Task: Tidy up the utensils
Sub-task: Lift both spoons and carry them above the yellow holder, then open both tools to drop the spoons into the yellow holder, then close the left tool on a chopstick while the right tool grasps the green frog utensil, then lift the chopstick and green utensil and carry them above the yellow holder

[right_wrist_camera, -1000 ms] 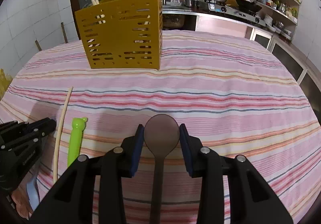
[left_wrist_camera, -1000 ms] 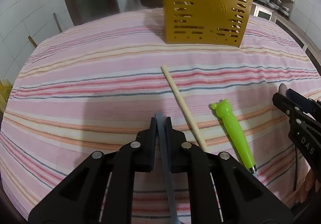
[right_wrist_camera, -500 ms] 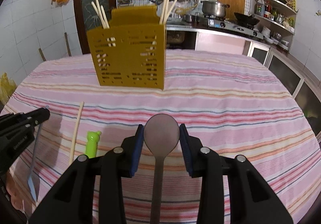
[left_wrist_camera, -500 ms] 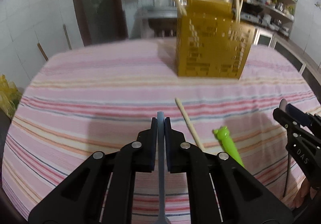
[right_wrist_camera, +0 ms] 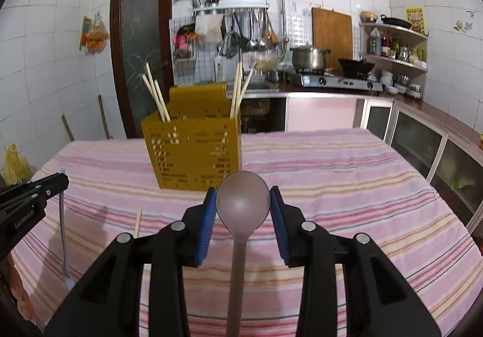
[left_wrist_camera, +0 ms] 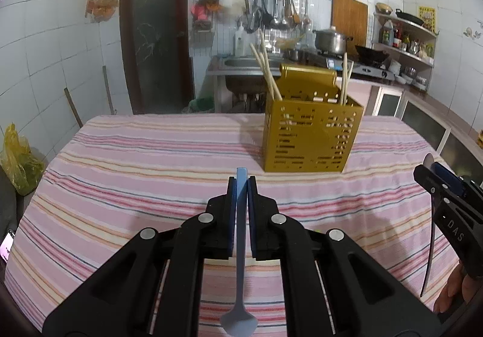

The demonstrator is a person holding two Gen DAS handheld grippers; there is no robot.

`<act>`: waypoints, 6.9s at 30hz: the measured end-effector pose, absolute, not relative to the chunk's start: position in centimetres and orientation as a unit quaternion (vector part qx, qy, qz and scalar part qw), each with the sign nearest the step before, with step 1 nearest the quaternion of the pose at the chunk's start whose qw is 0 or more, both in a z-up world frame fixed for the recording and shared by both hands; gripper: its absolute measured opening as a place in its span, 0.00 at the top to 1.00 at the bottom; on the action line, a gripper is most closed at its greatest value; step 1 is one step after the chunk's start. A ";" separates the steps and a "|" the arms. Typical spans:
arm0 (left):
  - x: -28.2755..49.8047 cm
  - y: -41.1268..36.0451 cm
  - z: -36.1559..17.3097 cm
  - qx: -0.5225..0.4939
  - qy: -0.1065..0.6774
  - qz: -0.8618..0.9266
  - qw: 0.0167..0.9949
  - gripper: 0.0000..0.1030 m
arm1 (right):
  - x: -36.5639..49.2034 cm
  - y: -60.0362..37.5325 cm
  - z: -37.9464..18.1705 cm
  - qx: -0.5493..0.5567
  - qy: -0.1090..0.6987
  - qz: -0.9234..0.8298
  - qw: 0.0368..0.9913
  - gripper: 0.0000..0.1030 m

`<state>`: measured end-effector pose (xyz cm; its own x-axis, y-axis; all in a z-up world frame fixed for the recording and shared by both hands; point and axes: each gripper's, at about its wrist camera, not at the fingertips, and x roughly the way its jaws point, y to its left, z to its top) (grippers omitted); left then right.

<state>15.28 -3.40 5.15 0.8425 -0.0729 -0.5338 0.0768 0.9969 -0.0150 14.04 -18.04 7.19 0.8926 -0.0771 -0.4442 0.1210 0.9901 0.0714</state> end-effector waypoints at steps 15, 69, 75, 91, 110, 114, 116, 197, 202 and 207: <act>15.6 -2.5 7.6 -0.010 0.240 -0.047 0.970 0.94 | 14.7 -18.5 9.9 0.048 0.182 -0.068 0.980 0.65; 34.6 -7.8 11.0 -0.046 0.178 -0.109 0.977 0.94 | 36.5 -19.4 11.6 0.061 0.073 -0.043 0.995 0.65; 33.5 -6.8 10.8 -0.034 0.186 -0.091 0.978 0.85 | 35.4 -19.0 11.6 0.035 0.113 -0.039 0.992 0.37; 23.1 -0.8 13.5 -0.020 0.196 -0.044 0.979 0.05 | 25.1 -19.1 14.8 -0.007 0.201 -0.062 0.978 0.18; 20.4 3.9 -3.7 0.009 0.384 0.017 0.923 0.05 | 18.3 -14.8 2.0 0.005 0.333 -0.026 0.943 0.15; 20.4 3.7 -4.8 0.027 0.396 0.028 0.917 0.05 | 18.0 -13.0 0.8 -0.014 0.356 -0.008 0.934 0.15; 20.5 3.6 -5.0 0.030 0.401 0.029 0.915 0.05 | 17.8 -12.5 0.9 -0.019 0.361 0.001 0.932 0.15; 17.5 -2.5 5.7 -0.022 0.308 -0.036 0.950 0.96 | 15.1 -17.3 6.5 0.066 0.247 -0.027 0.966 0.85; 15.6 -1.8 6.4 -0.020 0.275 -0.030 0.961 0.96 | 13.9 -16.8 7.5 0.062 0.219 -0.028 0.973 0.85; 15.2 -1.0 6.8 -0.033 0.266 -0.031 0.963 0.96 | 13.3 -16.3 8.5 0.060 0.206 -0.025 0.976 0.85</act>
<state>15.21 -1.04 6.75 0.8564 -0.0776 -0.5105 0.0423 0.9959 -0.0804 13.29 -16.29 8.45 0.9141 -0.0232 -0.4048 0.0730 0.9915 0.1078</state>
